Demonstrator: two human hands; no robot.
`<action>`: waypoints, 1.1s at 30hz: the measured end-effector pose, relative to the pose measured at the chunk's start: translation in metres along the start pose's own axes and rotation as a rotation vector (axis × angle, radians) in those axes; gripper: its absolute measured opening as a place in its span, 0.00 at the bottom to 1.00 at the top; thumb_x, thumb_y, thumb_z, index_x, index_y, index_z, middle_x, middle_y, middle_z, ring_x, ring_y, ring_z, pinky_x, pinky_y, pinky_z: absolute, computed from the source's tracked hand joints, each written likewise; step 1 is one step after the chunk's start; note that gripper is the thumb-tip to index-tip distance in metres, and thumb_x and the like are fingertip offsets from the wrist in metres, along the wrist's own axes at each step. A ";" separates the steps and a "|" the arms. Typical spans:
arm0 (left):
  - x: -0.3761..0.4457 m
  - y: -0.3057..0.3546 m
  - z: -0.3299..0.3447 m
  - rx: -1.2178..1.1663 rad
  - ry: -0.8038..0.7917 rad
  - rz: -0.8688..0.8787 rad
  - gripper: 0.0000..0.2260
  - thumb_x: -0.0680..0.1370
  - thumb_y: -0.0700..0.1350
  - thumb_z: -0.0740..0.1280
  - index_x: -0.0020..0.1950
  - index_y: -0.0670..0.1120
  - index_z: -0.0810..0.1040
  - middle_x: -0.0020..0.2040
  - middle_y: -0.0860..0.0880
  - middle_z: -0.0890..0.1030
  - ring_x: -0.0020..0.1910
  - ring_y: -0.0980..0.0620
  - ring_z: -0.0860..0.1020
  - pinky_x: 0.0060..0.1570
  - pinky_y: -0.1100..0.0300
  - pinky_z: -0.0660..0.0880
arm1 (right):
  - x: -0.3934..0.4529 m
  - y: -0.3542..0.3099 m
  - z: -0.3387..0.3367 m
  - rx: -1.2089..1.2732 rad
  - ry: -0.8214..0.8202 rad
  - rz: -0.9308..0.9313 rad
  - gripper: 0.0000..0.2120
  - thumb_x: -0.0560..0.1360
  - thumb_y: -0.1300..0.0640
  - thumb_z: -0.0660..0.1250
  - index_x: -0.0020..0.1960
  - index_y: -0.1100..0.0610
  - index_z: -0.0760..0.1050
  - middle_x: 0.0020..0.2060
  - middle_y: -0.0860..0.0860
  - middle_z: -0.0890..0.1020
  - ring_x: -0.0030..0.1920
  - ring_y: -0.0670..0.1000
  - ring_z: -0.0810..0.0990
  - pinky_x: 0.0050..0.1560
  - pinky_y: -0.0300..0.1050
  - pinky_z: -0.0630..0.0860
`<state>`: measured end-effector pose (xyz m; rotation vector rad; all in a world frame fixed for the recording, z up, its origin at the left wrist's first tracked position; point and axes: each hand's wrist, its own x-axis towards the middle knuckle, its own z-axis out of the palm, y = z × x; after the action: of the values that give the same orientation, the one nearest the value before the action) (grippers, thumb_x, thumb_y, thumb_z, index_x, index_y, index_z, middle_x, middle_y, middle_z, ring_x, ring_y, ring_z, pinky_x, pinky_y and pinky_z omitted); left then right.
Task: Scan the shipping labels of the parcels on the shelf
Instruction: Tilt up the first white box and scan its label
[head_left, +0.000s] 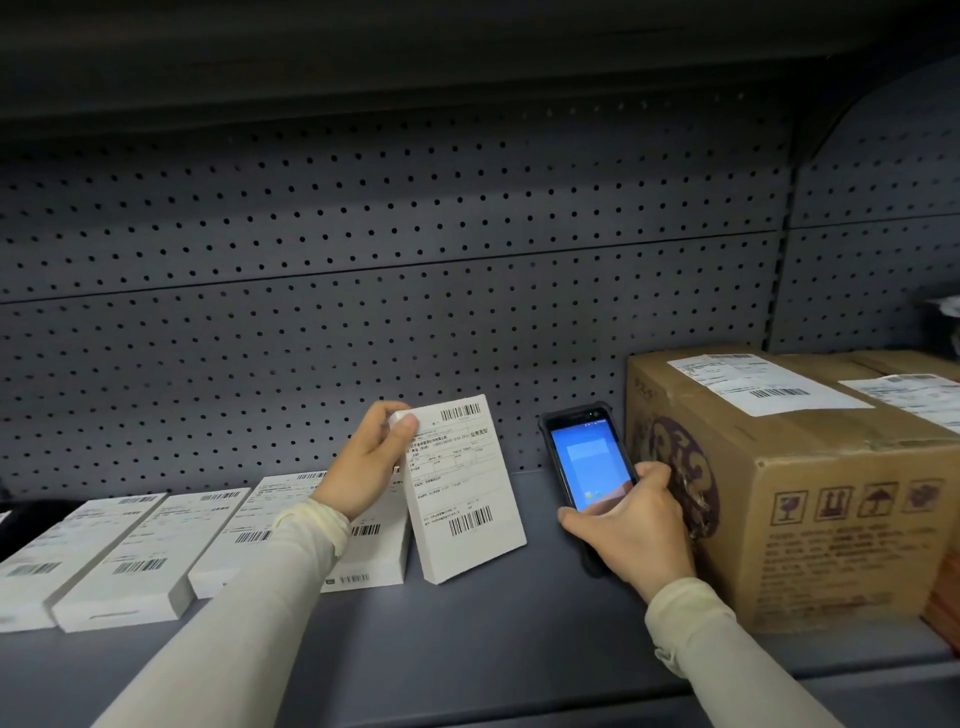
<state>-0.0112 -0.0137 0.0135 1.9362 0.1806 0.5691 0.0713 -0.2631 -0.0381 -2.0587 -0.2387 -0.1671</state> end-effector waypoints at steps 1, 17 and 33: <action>0.001 0.001 0.000 -0.019 0.009 -0.013 0.15 0.75 0.59 0.61 0.52 0.49 0.72 0.42 0.50 0.79 0.40 0.51 0.74 0.44 0.54 0.73 | 0.000 -0.002 0.000 -0.005 -0.009 0.007 0.38 0.61 0.51 0.81 0.55 0.52 0.55 0.42 0.50 0.77 0.46 0.50 0.78 0.40 0.38 0.71; 0.012 0.008 0.001 -0.052 0.088 -0.107 0.10 0.81 0.49 0.60 0.55 0.44 0.74 0.40 0.47 0.79 0.28 0.51 0.72 0.26 0.61 0.69 | -0.017 -0.032 -0.013 -0.148 -0.093 -0.009 0.39 0.64 0.49 0.77 0.67 0.56 0.60 0.37 0.43 0.80 0.39 0.43 0.78 0.35 0.41 0.71; 0.026 0.005 -0.002 -0.087 0.105 -0.096 0.07 0.81 0.46 0.59 0.50 0.46 0.75 0.42 0.53 0.78 0.39 0.57 0.75 0.48 0.61 0.71 | -0.036 -0.068 -0.024 -0.247 -0.204 -0.073 0.31 0.63 0.47 0.75 0.52 0.49 0.55 0.39 0.45 0.79 0.40 0.44 0.77 0.37 0.42 0.75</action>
<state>0.0099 -0.0042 0.0270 1.8047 0.3091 0.6051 0.0199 -0.2564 0.0236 -2.3162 -0.4376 -0.0311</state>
